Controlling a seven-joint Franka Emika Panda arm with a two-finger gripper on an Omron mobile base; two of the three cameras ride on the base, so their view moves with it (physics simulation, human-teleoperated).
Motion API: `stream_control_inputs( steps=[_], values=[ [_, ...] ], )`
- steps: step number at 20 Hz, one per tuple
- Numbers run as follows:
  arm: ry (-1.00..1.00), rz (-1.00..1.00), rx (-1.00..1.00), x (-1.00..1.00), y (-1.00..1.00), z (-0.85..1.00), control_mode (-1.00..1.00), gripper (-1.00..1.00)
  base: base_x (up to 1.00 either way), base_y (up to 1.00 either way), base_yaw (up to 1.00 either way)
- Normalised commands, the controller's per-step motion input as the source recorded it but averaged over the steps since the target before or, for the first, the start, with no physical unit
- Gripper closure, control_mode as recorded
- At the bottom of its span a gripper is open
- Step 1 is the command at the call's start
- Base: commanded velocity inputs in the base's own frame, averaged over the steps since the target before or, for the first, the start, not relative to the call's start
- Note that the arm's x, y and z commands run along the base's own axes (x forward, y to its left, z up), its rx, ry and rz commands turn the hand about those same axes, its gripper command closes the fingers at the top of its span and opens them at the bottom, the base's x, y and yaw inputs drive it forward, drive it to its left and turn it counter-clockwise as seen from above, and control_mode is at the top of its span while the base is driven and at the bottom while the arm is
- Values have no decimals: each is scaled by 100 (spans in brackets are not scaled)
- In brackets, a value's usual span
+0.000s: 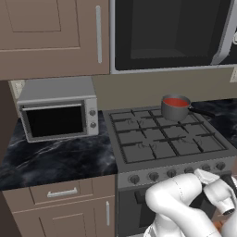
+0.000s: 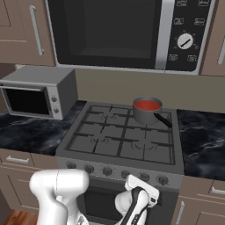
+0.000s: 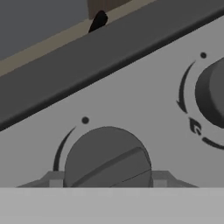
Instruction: Wait until the marinara sauce is simmered to a deep red color and then turn off the stove.
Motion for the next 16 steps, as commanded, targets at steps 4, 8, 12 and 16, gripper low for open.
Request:
stream_control_inputs(
  steps=[4,8,12,16],
  values=[
    [-8,0,27,-3,-32,1,-100,100,0,0,0],
    [-5,0,28,0,-35,0,-100,100,0,0,0],
    [-1,0,30,0,-41,2,-100,100,0,0,0],
    [0,0,31,0,-44,3,-100,100,0,0,0]
  ],
)
